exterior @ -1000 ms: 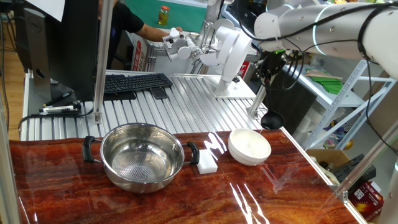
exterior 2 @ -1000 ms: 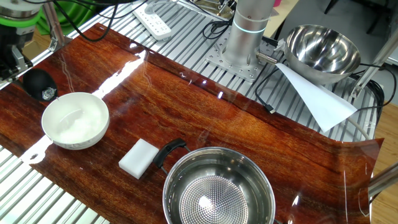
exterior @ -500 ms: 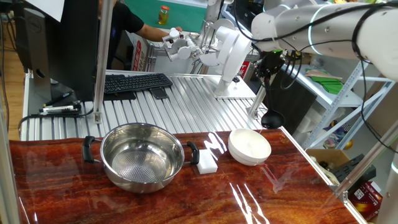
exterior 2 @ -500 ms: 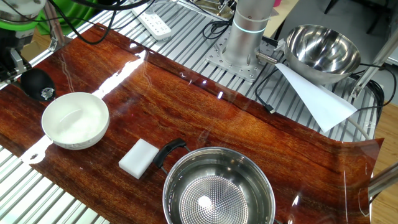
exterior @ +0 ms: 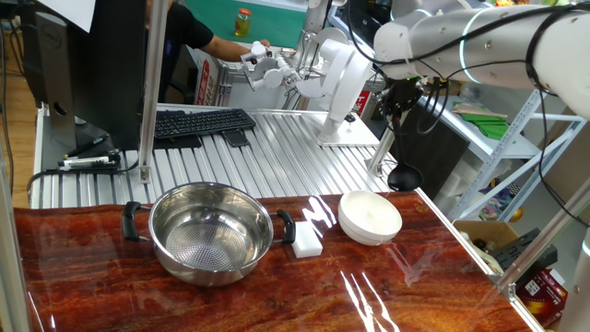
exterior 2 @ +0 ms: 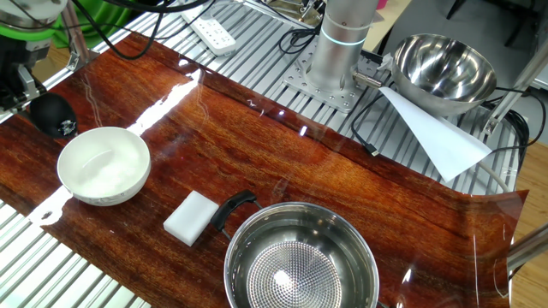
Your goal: Scoop water with a large spoon from one bowl to another
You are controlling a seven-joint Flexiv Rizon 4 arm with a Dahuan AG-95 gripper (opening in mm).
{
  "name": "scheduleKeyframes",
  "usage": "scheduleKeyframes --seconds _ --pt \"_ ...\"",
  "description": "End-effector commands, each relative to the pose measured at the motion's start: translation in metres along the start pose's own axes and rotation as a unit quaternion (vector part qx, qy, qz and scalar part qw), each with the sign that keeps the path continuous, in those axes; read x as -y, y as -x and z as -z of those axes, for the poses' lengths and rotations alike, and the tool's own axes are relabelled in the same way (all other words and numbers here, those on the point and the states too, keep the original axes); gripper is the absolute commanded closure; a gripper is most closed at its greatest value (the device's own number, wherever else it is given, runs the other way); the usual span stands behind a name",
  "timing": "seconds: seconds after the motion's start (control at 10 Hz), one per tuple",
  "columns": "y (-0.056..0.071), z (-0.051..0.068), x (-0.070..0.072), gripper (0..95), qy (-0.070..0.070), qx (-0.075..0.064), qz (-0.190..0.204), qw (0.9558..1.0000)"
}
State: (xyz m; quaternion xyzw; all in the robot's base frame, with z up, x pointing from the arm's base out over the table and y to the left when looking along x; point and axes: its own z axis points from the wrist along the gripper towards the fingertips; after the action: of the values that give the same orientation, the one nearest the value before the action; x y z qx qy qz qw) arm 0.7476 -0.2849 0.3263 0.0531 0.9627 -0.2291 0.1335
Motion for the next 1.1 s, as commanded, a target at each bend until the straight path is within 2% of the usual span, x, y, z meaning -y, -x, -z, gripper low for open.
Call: scheduleKeyframes --seconds 0.1,1.1 --pt "0.0003 0.0005 -0.0008 95.0 -0.001 -0.001 0.000 1.0000" --pt "0.0024 0.0028 -0.0071 95.0 -0.025 0.001 0.004 0.9997"
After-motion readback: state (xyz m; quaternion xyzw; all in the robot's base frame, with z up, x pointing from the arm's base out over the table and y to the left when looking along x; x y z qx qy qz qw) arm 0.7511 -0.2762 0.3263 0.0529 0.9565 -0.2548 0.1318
